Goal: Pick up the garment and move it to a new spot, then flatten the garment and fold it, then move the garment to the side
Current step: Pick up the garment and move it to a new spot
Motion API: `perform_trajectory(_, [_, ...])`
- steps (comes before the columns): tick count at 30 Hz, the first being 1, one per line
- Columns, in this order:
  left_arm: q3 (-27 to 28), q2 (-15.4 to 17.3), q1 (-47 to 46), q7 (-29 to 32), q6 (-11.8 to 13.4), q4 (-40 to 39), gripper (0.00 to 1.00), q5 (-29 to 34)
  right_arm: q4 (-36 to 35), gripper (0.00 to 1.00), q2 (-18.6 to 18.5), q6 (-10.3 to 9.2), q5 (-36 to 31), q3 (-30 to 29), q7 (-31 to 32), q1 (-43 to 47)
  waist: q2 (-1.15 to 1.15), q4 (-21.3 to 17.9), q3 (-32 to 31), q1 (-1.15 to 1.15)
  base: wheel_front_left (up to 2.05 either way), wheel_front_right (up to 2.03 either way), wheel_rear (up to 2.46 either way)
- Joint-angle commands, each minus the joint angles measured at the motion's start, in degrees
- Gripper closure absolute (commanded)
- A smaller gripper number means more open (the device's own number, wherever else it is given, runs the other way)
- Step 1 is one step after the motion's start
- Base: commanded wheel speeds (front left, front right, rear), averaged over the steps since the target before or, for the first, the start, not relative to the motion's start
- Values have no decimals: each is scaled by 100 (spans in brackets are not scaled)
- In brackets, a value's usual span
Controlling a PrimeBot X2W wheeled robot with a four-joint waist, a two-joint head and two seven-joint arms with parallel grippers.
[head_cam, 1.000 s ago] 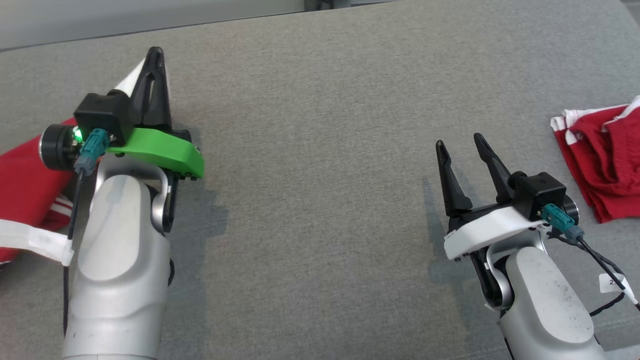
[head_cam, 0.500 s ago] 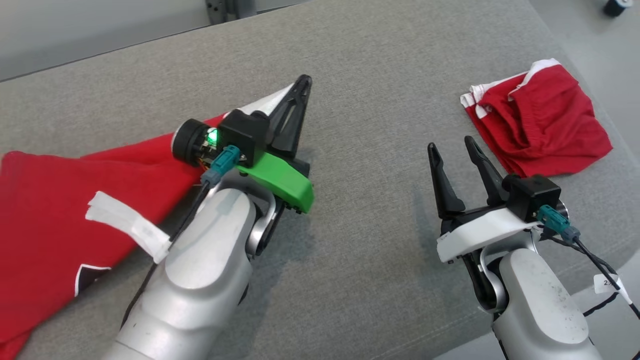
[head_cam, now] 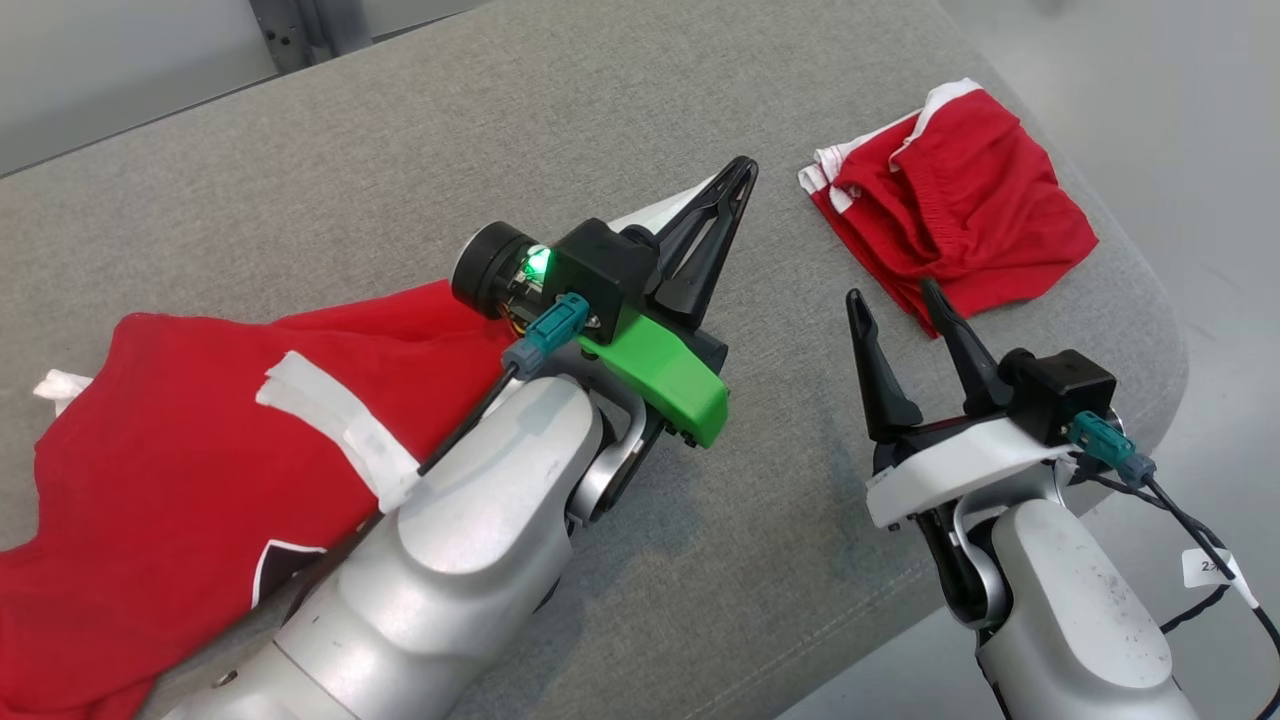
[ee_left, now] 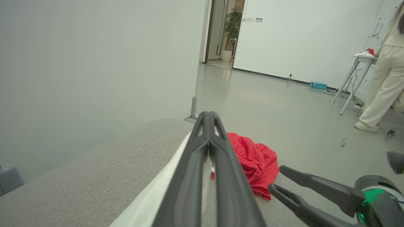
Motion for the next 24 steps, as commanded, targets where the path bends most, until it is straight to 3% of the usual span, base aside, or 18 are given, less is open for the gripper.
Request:
perform_trajectory(1, [-43, 30, -116, 0, 45, -63, 100, -68, 5, 0, 1, -5, 29, 4, 1, -15, 0, -84, 37, 0, 0, 0, 0])
perform_trajectory(7, [-20, 31, -165, 0, 139, -167, 100, -143, -18, 0, 1, -5, 29, -56, 1, 7, 0, -71, 70, 0, 0, 0, 0])
perform_trajectory(8, [12, 30, -162, 0, 171, -161, 81, -99, -18, 0, 0, -5, 21, -80, 0, 5, 0, -44, 76, 0, 0, 0, 0])
perform_trajectory(9, [66, 31, -144, 0, 203, -144, 11, -55, -18, 0, 1, -5, 16, -92, 1, 0, 0, -9, 79, 0, 0, 0, 0])
perform_trajectory(10, [120, 32, -117, 0, 243, -120, 0, -32, -16, 0, 1, -5, 6, -99, 0, -3, 0, 26, 81, 0, 0, 0, 0])
perform_trajectory(19, [913, 31, 233, 0, 478, -29, 0, 384, 4, 0, -1, -5, -141, -145, 1, -33, 0, 476, -12, 0, 0, 0, 0])
perform_trajectory(24, [1329, 31, 547, 0, 477, 35, 0, 622, 31, 0, 0, -5, -248, -169, 1, -3, 0, 780, -100, 0, 0, 0, 0])
